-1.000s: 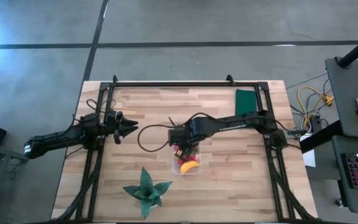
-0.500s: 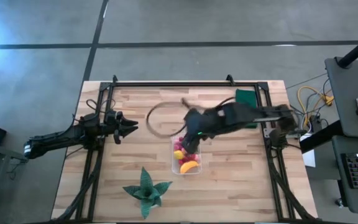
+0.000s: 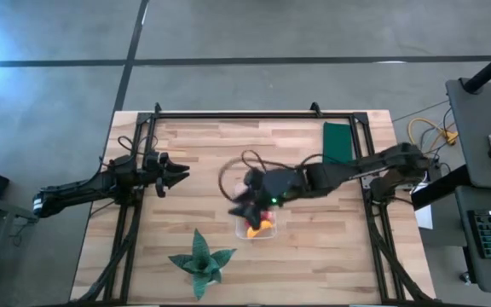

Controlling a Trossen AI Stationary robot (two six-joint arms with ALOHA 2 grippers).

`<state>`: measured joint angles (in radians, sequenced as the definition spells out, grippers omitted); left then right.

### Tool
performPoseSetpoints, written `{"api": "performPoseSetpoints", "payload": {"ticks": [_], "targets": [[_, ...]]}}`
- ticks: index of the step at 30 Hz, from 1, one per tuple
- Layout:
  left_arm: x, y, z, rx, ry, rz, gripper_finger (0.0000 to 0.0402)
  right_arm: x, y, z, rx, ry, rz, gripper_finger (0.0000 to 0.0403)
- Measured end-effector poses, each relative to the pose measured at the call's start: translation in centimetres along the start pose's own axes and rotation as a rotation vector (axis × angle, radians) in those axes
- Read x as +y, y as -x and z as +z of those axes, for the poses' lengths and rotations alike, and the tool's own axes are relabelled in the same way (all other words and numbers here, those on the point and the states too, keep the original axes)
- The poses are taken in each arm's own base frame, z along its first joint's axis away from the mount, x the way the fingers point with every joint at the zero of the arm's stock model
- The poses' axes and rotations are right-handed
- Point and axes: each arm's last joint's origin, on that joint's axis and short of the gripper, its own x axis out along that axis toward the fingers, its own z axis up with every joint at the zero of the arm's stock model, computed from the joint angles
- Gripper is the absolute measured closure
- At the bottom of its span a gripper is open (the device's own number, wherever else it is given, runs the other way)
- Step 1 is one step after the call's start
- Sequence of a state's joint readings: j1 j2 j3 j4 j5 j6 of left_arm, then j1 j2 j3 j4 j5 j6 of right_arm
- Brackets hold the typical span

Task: Pick and placing Produce into tupperware
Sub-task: Return to home position

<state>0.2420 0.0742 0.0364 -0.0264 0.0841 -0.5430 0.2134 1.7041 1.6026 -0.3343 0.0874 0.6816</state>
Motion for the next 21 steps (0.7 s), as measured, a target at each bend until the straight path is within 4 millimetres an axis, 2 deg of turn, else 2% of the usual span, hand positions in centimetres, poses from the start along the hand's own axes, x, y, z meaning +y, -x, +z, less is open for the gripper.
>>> {"api": "performPoseSetpoints", "payload": {"ticks": [2,4,7,14,21], "targets": [[0.0,0.0,0.0,0.000,0.000,0.001,0.0251,-1.9,0.4,-1.3,0.031,-0.057,0.023,0.0183],[0.0,0.0,0.0,-0.002,0.000,0.003,0.0251,-3.6,2.7,-1.4,0.002,-0.102,0.019,0.0183],[0.0,0.0,0.0,-0.003,0.000,0.003,0.0251,-5.6,7.2,-1.3,-0.127,-0.095,-0.004,0.0183],[0.0,0.0,0.0,-0.003,0.000,0.002,0.0251,-9.4,13.6,-5.0,-0.384,-0.017,0.065,0.0183],[0.0,0.0,0.0,-0.002,0.000,0.001,0.0251,-13.0,16.2,-10.1,-0.509,-0.003,0.151,0.0183]]}}
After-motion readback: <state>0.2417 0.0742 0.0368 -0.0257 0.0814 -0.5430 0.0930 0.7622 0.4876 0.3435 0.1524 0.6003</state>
